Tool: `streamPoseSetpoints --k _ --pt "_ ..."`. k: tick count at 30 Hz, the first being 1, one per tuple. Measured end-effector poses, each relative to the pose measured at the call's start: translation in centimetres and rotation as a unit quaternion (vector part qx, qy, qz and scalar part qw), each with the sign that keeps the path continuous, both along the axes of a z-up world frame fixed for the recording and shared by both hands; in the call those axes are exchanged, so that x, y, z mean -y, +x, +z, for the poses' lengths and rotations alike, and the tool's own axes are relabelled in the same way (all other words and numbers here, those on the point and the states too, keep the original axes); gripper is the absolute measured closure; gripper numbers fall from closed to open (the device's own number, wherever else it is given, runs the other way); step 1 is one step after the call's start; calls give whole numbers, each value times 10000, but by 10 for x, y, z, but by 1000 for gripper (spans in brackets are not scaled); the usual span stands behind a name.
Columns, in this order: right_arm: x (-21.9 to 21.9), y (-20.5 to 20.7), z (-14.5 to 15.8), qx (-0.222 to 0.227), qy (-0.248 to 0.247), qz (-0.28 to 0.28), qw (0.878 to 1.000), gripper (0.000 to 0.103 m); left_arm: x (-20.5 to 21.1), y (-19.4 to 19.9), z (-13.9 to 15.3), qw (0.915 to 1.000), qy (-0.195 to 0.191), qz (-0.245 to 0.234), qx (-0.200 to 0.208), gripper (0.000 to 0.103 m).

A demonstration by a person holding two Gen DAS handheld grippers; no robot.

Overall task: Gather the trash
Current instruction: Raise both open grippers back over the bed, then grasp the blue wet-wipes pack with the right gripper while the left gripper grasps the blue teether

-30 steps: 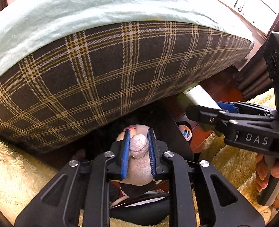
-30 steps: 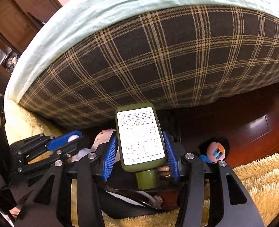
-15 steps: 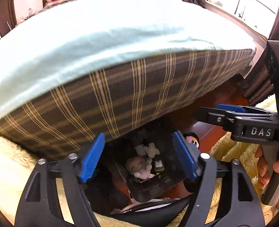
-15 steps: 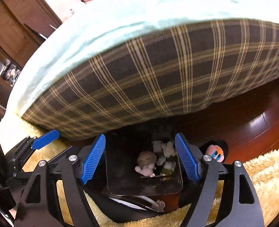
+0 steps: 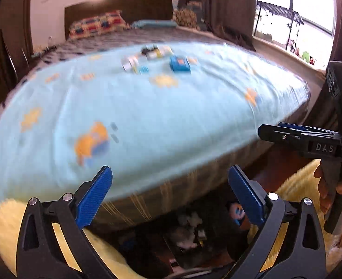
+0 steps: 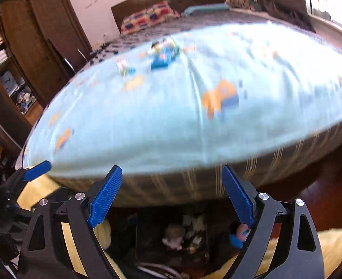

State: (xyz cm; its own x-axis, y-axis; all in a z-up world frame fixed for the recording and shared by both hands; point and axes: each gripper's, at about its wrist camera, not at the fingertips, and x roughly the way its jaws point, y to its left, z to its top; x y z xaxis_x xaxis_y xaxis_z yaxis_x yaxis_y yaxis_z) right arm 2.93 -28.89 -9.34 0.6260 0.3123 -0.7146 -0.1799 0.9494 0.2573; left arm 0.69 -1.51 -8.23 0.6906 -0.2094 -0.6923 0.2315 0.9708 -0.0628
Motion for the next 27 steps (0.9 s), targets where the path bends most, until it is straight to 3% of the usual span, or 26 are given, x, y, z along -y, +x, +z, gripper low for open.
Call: streamPoseSetpoints --k 8,21,27 --pt "-26 66 15 191 -72 -19 9998 15 -14 56 22 9988 213 219 377 8" --pt "-72 187 -15 -77 -53 -73 9999 16 -39 158 0 9989 124 443 41 8" --pt "-90 222 -23 -226 -336 -145 9991 31 -34 182 -12 9996 55 241 -109 11"
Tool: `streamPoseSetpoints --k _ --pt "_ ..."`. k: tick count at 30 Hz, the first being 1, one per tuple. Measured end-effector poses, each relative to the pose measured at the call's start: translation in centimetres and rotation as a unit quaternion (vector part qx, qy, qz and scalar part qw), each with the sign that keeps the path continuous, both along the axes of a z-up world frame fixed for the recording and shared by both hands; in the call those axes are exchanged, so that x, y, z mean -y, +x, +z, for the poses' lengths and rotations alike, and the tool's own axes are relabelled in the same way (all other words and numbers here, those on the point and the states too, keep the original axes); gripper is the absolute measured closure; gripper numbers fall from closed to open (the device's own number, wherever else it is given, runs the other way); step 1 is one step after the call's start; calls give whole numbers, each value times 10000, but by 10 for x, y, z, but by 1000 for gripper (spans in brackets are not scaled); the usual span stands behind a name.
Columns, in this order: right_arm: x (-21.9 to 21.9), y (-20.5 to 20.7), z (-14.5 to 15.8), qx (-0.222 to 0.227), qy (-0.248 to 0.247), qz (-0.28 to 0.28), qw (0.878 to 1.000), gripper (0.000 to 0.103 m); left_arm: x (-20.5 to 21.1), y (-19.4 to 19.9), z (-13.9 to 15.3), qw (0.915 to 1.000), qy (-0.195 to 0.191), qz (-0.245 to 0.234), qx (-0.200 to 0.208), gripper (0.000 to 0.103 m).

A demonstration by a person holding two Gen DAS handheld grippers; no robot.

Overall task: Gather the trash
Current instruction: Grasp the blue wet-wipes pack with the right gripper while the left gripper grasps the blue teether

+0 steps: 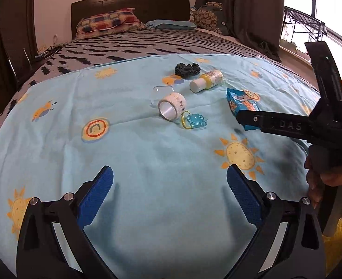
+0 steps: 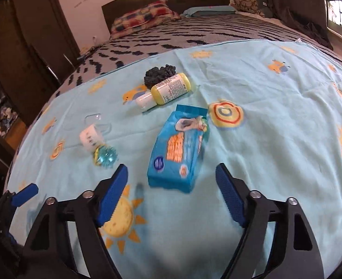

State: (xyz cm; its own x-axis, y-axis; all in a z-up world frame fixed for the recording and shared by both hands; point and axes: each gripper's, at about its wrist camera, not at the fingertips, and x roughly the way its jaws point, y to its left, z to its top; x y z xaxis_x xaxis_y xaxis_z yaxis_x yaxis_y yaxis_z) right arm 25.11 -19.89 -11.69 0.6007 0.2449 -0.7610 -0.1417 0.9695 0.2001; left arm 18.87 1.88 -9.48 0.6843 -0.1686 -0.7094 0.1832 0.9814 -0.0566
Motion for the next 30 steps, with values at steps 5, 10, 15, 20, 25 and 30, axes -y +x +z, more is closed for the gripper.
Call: streamPoseSetpoints --k 5,10,15,20,25,30 --pt "-10 18 -5 -132 -305 13 9994 34 2 16 -9 9994 -215 -104 -262 16" --pt "-1 21 -5 -62 -424 -72 9991 62 15 32 -9 9987 -242 -305 -333 22" --pt "25 11 4 121 -291 -189 9993 63 33 51 -9 9976 -234 -522 -388 37" --pt "48 -4 15 237 -281 -205 9991 63 48 72 -12 9973 -143 -536 -475 42" --pt "58 -21 17 288 -246 -24 9993 63 52 91 -14 9976 -97 -418 -544 45" --pt "69 -31 15 292 -221 -44 9993 63 52 96 -13 9983 3 -260 -523 76"
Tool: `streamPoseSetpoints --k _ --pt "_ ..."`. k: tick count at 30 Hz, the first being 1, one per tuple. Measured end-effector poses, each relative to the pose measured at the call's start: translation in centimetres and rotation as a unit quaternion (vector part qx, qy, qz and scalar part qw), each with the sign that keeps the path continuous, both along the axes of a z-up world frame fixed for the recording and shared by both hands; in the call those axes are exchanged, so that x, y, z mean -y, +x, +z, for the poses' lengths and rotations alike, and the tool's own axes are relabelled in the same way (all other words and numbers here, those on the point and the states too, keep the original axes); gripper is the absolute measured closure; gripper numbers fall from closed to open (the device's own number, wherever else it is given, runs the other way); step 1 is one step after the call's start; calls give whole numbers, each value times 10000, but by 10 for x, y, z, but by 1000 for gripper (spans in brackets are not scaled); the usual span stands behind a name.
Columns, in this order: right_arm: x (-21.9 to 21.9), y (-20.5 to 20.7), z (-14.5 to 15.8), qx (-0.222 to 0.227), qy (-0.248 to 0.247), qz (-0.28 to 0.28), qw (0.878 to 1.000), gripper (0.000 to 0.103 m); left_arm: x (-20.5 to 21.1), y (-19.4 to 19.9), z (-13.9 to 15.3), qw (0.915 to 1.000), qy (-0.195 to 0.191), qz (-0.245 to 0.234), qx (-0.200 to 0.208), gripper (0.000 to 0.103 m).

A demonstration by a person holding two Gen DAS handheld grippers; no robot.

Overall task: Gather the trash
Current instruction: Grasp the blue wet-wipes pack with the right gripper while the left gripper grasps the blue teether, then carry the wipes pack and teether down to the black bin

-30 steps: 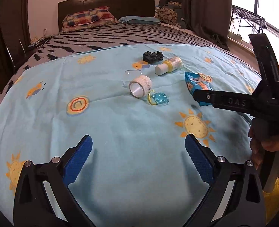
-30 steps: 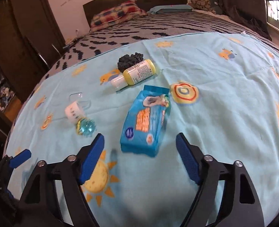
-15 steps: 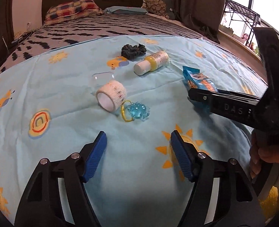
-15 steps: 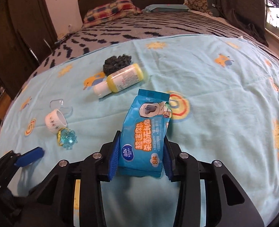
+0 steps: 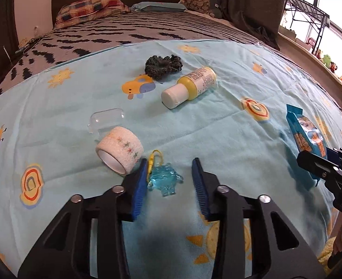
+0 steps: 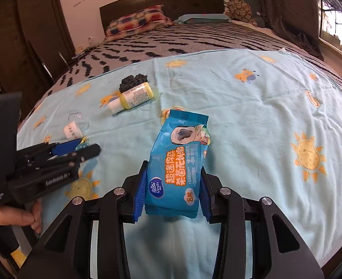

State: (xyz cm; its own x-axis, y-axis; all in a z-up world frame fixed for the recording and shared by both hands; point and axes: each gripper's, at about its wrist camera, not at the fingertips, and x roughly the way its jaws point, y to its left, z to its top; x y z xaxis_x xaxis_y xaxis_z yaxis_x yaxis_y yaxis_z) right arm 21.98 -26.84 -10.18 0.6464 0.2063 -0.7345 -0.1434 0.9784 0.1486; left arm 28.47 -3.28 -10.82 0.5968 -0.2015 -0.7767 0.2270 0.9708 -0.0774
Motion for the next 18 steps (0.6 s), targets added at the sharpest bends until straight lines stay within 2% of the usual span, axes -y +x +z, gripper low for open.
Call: streamPoseSetpoints --k 8,18 --pt "5 -27 6 186 -41 147 9997 63 -8 -24 7 9999 -112 48 66 77" --pt "5 -96 31 601 77 463 9971 63 -20 -114 29 9988 -279 -100 390 77"
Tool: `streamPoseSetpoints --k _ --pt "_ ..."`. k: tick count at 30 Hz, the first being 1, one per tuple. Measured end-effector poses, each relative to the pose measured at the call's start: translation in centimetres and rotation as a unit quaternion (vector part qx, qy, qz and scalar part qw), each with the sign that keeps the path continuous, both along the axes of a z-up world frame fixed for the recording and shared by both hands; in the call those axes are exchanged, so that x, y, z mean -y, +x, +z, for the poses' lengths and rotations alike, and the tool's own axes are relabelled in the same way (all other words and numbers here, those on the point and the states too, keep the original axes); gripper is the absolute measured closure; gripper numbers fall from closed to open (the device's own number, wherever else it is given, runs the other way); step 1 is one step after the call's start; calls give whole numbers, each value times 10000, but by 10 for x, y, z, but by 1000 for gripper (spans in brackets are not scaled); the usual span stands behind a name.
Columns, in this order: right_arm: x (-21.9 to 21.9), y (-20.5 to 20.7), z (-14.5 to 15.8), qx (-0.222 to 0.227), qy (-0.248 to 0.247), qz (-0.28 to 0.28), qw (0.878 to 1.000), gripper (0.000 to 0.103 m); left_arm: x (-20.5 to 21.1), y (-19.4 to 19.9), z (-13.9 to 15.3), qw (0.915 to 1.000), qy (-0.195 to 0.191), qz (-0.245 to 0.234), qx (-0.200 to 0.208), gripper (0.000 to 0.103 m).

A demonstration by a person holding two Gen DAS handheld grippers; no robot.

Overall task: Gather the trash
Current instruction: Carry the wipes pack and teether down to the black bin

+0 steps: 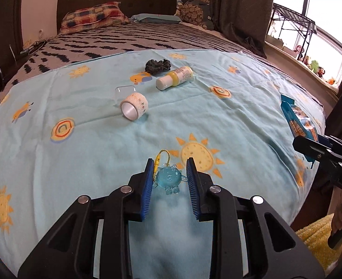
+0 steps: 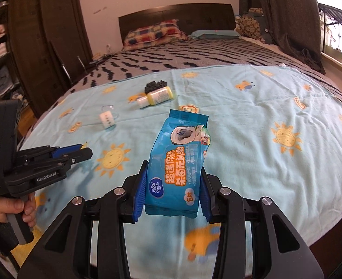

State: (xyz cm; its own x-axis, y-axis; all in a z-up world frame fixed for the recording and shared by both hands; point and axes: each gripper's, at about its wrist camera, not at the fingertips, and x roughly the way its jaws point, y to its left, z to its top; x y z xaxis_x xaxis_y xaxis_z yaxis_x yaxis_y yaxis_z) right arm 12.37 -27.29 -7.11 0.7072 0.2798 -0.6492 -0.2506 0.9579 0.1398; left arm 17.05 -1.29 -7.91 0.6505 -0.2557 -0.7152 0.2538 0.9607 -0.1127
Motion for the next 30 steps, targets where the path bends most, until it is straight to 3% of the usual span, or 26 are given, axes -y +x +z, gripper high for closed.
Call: streamPoseSetpoints --k 10,17,30 --pt "-2 -84 -10 62 65 291 9995 63 6 -103 4 9991 136 -102 394 76" --pt "7 -114 -48 -309 650 221 9972 63 5 -152 -17 9995 -13 -32 323 76" --pt "-8 -154 -89 -798 313 -31 9963 63 16 -192 -80 9989 6 -244 -389 76"
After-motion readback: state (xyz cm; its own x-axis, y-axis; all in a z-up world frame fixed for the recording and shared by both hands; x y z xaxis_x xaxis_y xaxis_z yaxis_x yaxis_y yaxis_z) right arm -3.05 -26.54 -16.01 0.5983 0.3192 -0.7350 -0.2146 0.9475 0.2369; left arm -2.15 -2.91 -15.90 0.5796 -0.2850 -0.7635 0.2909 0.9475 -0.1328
